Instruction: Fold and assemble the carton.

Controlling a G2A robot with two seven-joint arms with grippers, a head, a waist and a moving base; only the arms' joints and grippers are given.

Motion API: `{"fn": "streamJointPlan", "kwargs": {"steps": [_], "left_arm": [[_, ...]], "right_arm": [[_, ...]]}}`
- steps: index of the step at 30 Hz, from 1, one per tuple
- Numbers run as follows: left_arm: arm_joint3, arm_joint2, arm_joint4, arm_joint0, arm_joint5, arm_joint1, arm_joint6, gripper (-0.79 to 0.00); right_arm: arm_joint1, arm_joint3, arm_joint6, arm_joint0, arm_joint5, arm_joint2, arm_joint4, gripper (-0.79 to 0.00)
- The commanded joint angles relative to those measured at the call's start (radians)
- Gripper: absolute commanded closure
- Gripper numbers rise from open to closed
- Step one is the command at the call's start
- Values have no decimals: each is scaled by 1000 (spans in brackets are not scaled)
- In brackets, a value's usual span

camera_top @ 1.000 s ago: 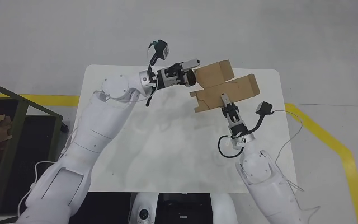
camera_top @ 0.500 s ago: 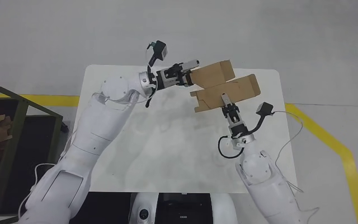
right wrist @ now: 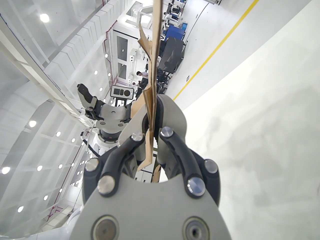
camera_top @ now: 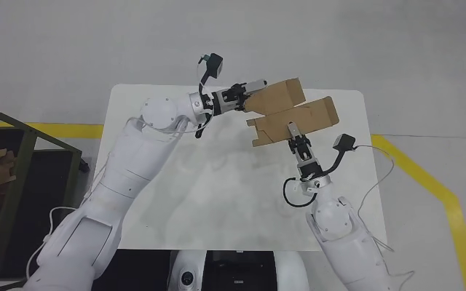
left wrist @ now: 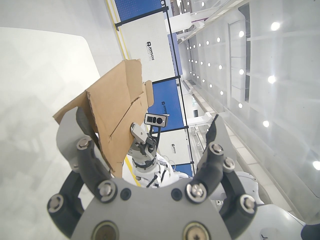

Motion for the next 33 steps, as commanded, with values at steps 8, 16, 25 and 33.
{"fn": "streamJointPlan", "kwargs": {"steps": [8, 16, 25, 33], "left_arm": [[-4, -1, 40, 7, 16, -2, 17, -619], [-4, -1, 76, 13, 54, -3, 28, -348], [-14, 6, 158, 20, 82, -5, 84, -268], [-16, 4, 171, 23, 90, -8, 80, -108]], "right_arm": [[-6, -2, -8, -4, 3, 3, -15, 0], [-11, -7, -13, -9, 5, 5, -33, 0], [-17, -9, -16, -14, 8, 6, -50, 0], [-21, -10, -18, -17, 9, 9, -54, 0]]}}
